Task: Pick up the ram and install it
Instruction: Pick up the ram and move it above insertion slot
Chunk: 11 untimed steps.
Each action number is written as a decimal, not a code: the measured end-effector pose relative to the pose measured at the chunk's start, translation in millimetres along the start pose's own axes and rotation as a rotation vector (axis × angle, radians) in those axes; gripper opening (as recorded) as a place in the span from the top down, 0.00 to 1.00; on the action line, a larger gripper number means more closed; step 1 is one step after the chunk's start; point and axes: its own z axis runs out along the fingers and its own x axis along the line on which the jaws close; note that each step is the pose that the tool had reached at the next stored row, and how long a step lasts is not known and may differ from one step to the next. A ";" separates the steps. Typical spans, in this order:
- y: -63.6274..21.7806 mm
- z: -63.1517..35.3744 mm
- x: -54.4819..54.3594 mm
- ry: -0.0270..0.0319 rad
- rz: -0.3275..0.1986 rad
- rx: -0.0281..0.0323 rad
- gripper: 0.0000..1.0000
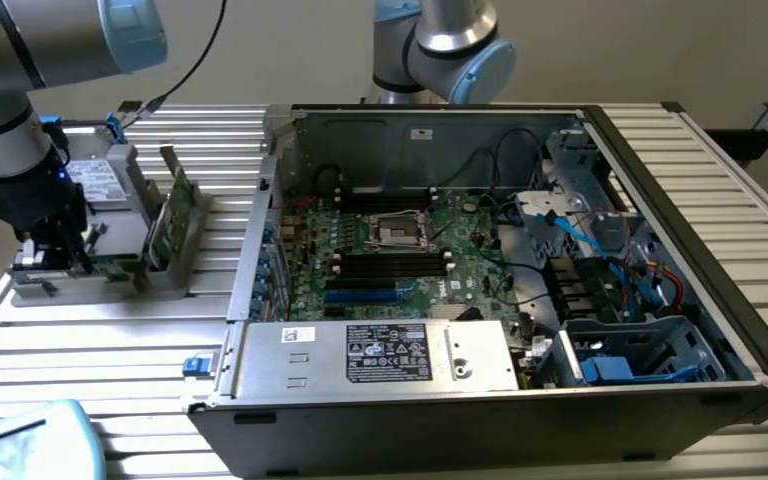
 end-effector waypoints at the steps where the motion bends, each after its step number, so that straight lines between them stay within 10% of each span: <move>1: 0.1 -1.5 -0.1 -0.0001 0.000 -0.0004 0.87; 11: 1.6 -18.6 -1.3 -0.0006 0.002 -0.0039 0.87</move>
